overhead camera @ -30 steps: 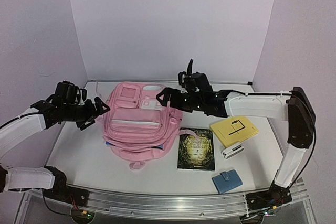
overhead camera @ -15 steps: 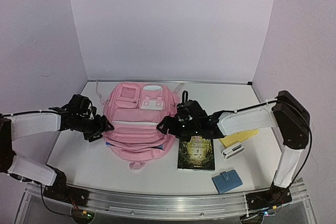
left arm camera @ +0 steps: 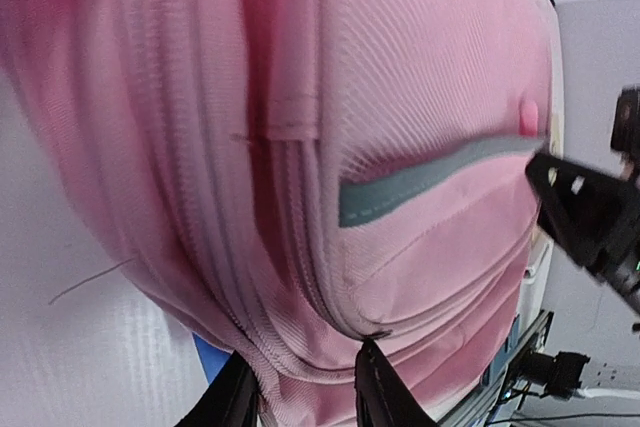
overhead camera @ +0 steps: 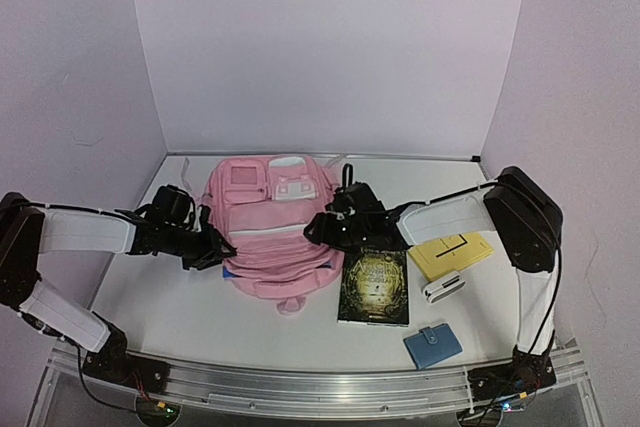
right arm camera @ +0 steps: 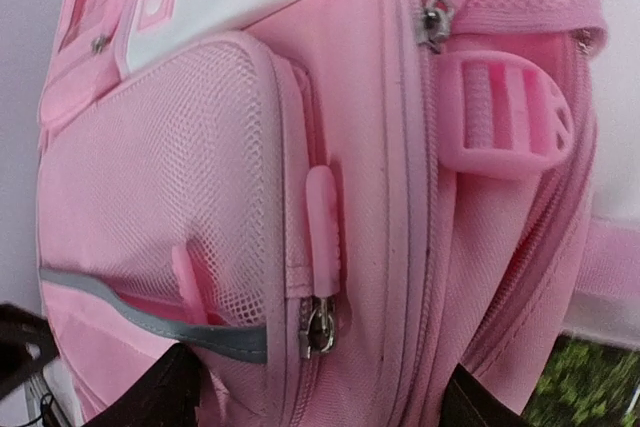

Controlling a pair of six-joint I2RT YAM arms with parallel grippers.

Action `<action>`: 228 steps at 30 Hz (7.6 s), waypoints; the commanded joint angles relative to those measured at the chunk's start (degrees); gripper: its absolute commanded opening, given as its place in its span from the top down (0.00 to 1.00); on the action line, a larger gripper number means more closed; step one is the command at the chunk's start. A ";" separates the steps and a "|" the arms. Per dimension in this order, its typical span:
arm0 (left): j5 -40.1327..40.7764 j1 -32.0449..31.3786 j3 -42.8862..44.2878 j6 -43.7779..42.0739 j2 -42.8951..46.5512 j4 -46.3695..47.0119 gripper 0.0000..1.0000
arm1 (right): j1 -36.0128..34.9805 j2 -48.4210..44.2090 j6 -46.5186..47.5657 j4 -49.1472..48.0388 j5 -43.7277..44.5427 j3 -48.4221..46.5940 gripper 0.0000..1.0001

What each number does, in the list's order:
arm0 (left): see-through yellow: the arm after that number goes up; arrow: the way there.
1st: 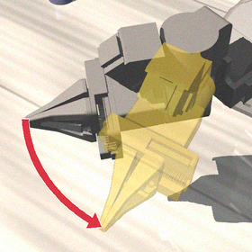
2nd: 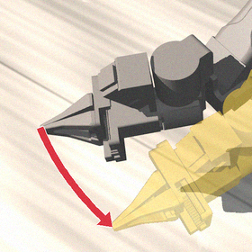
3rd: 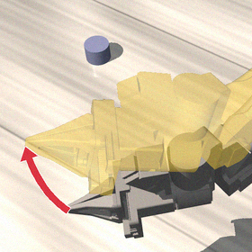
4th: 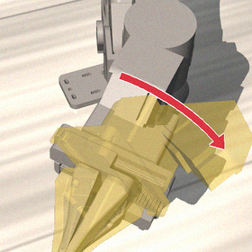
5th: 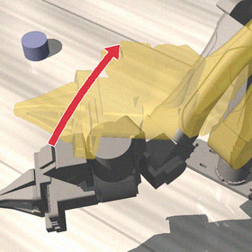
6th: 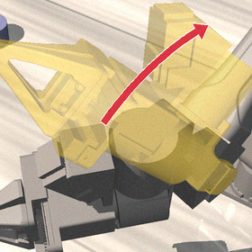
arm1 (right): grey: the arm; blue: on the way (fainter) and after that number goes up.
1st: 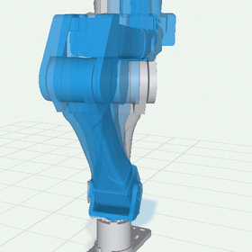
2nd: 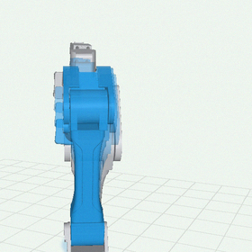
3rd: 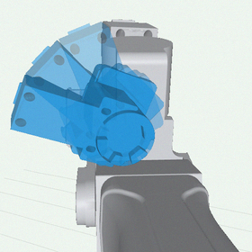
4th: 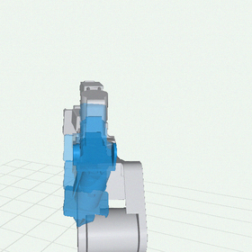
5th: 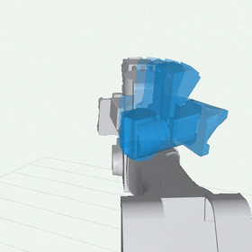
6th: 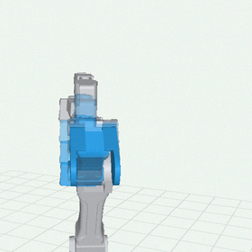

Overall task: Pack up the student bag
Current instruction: Adjust the student bag at the center of the board, then zip the student bag at the center of the board.

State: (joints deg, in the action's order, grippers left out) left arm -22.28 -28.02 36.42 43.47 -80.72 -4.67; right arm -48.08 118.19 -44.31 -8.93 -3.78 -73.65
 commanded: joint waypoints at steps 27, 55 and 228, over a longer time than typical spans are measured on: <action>-2.17 17.65 7.67 -3.02 10.01 -10.58 0.08 | 1.08 -16.96 0.78 6.03 3.76 4.07 0.05; -16.81 25.51 17.28 1.27 -24.49 11.41 0.92 | -7.99 -9.17 -9.10 3.62 5.71 8.59 0.26; 1.52 -0.04 -9.25 17.86 1.42 17.94 1.00 | -20.36 -2.56 -1.85 1.35 9.86 -0.25 1.00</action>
State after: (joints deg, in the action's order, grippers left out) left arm -23.07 -28.36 26.20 63.23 -81.21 16.17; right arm -69.12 124.10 -46.37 -14.94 -0.58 -76.03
